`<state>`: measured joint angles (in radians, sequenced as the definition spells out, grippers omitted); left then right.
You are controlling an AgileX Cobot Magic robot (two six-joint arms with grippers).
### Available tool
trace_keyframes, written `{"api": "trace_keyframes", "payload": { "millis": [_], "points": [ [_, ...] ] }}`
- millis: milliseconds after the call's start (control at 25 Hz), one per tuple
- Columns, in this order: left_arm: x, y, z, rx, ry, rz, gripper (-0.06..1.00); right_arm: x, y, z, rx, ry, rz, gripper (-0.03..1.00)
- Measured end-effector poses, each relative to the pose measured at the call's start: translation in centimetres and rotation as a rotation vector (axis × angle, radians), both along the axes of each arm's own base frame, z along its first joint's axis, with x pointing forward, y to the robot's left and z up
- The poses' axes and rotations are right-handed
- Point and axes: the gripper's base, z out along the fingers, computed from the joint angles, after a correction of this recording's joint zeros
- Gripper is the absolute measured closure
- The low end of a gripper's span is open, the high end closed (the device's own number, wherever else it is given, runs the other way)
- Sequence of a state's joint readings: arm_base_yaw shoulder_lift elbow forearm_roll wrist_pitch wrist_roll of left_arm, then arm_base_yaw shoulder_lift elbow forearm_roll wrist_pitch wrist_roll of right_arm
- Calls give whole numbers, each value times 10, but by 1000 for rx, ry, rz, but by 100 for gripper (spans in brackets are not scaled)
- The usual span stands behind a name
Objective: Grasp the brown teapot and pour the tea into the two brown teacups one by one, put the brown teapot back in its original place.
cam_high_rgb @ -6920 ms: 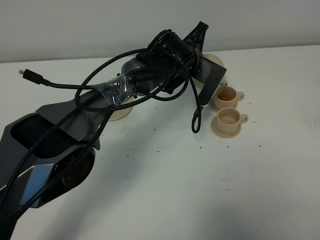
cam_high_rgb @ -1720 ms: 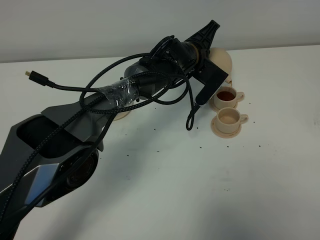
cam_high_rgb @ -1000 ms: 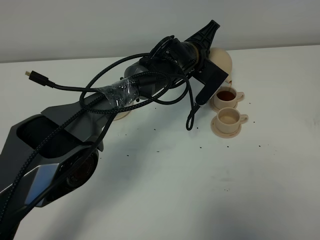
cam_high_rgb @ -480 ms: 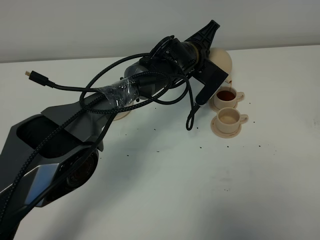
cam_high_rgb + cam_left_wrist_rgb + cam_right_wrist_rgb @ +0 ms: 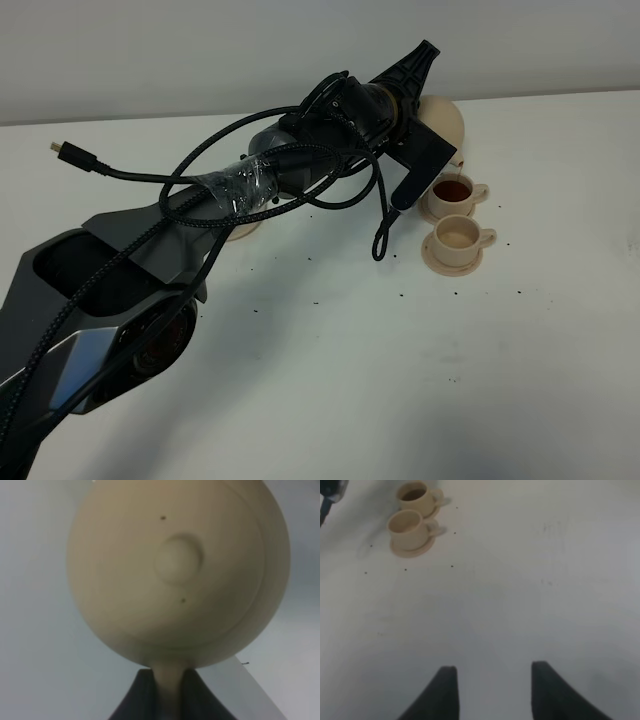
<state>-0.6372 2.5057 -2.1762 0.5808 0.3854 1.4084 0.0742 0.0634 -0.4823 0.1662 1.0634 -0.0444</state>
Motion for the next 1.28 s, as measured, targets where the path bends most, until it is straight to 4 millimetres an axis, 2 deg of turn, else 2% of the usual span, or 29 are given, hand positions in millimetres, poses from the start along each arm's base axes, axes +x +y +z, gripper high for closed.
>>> {"api": "trace_keyframes", "payload": {
  "millis": [640, 1000, 1280],
  "points": [
    [-5, 2, -6, -66, 115, 80, 82, 0, 0, 0, 0, 0, 0, 62],
    [-13, 12, 17, -123, 209, 238, 82, 0, 0, 0, 0, -1, 0, 62],
    [-20, 25, 19, -233, 394, 410, 82, 0, 0, 0, 0, -1, 0, 62]
  ]
}}
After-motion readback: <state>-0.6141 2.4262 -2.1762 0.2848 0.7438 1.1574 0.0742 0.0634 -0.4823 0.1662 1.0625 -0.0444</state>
